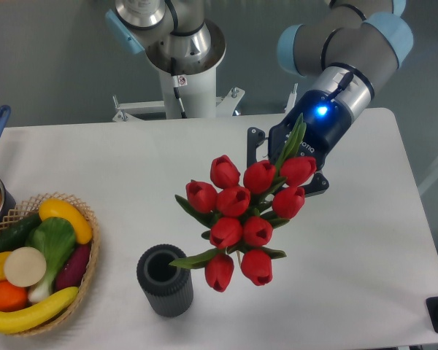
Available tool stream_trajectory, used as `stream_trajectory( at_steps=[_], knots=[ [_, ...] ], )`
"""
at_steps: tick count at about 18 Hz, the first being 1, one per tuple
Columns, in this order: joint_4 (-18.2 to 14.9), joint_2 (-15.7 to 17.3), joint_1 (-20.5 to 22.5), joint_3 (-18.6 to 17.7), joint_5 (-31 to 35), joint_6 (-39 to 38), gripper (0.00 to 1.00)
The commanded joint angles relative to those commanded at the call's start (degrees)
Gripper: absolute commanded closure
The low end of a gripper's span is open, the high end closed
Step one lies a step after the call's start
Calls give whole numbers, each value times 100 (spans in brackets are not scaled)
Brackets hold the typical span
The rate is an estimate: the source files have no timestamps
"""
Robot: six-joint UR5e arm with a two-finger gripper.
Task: Place the flowers on the table
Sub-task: 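Lift the red tulip bunch with the gripper, moving it away from the black vase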
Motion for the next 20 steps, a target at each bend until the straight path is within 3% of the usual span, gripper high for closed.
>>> stream_trajectory(
  at_steps=[5, 9, 17, 20],
  knots=[
    [-9, 263, 290, -158, 53, -9, 86],
    [-26, 684, 571, -421, 306, -26, 86],
    [-62, 1195, 572, -834, 2212, 0, 90],
    [-70, 1204, 519, -905, 2793, 17, 90]
  ],
)
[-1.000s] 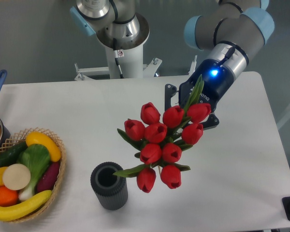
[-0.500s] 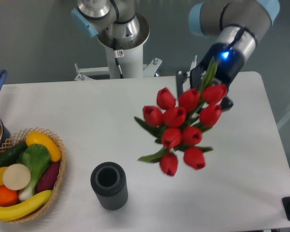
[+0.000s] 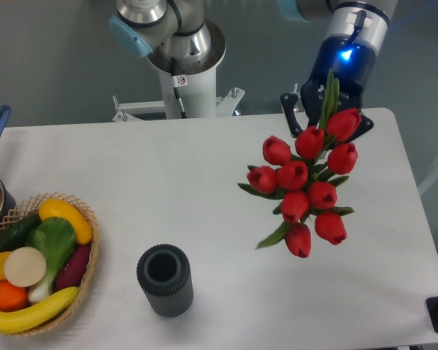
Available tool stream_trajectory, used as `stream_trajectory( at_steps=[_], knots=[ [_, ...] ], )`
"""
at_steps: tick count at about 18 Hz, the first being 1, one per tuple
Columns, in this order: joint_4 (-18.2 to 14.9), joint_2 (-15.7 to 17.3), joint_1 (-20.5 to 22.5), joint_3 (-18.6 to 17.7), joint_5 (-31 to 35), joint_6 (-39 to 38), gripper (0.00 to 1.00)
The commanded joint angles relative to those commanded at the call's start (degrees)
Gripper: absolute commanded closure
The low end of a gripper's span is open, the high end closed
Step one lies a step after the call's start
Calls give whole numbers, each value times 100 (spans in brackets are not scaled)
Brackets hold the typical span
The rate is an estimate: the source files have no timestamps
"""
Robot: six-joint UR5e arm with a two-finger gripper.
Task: Place the flowers on the table
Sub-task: 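Lift the red tulip bunch with the gripper, moving it away from the black vase, then lower the held tulips toward the table surface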
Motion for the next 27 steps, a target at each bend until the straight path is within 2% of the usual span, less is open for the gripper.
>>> stream_trajectory(
  at_steps=[5, 8, 11, 14, 17, 23, 27],
  knots=[
    [-9, -70, -158, -237, 774, 561, 90],
    [-35, -202, -316, -509, 1484, 1044, 90],
    [-35, -404, -580, -606, 2101, 1432, 90],
    [-44, -562, -668, -536, 2522, 1468, 90],
    [-44, -781, -940, -519, 3094, 1652, 90],
    [-35, -1203, -1011, -484, 3271, 1661, 90],
    [-79, -1608, -1388, -343, 3999, 1653, 89]
  ],
)
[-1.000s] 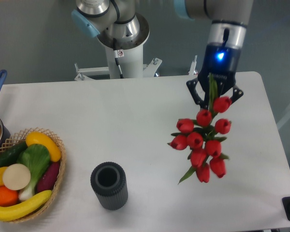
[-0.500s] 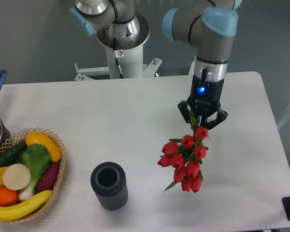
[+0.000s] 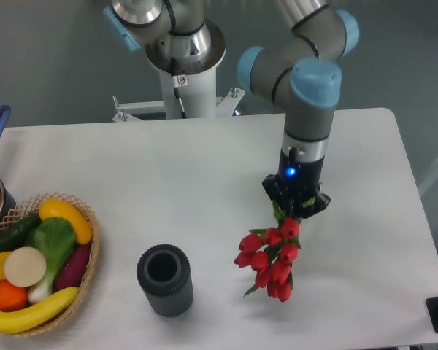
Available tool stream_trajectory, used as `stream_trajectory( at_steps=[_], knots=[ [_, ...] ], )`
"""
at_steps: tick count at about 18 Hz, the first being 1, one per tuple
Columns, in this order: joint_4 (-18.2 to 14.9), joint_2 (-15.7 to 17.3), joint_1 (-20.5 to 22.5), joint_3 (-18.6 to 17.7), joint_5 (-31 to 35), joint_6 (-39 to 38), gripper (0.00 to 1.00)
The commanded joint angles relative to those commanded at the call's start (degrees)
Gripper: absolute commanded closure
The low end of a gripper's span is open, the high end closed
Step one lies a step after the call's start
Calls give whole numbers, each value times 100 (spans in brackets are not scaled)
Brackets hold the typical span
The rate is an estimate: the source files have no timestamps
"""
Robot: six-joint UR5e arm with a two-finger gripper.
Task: Place the flowers on the table
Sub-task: 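Lower the held tulips toward the table surface, then open the gripper to release the tulips onto the table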
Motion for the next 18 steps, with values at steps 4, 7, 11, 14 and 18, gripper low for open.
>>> stream_trajectory(
  at_steps=[4, 7, 11, 14, 18],
  knots=[
    [0, -54, -10, 18, -51, 9, 68],
    [8, -71, -1, 53, -130, 0, 46],
    [17, 25, 104, 202, -113, 0, 0],
    [-52, 332, 332, 535, -61, 9, 0],
    [-1481, 588, 736, 1290, -16, 541, 0]
  ],
)
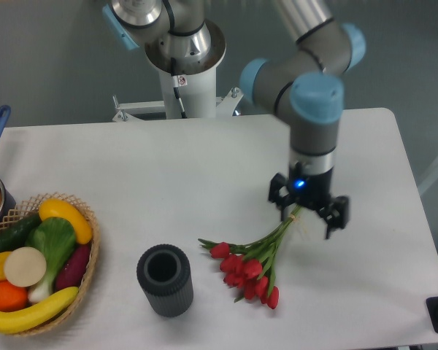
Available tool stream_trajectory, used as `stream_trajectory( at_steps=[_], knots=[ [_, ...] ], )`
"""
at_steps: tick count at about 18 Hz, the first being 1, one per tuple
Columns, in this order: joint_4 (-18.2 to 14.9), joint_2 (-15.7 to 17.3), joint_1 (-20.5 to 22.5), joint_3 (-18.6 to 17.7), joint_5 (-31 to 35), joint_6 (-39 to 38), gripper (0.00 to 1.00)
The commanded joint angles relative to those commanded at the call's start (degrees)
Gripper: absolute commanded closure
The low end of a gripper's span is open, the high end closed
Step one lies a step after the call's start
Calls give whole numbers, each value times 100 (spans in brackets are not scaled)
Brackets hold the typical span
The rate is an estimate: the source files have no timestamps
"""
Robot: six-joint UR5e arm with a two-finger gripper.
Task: Place the flowers on the table
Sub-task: 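Open the gripper to release the tulips onto the table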
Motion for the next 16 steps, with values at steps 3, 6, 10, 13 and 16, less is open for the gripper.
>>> stream_trajectory(
  at_steps=[3, 6, 10, 13, 16],
  knots=[
    [-2178, 132, 501, 1027, 26, 1527, 0],
    [-2747, 185, 985, 1321, 9, 2533, 0],
    [-2774, 475, 1504, 1102, -53, 3393, 0],
    [-2782, 502, 1627, 1040, -105, 3677, 0],
    [-2782, 519, 1742, 1039, -289, 3686, 0]
  ],
)
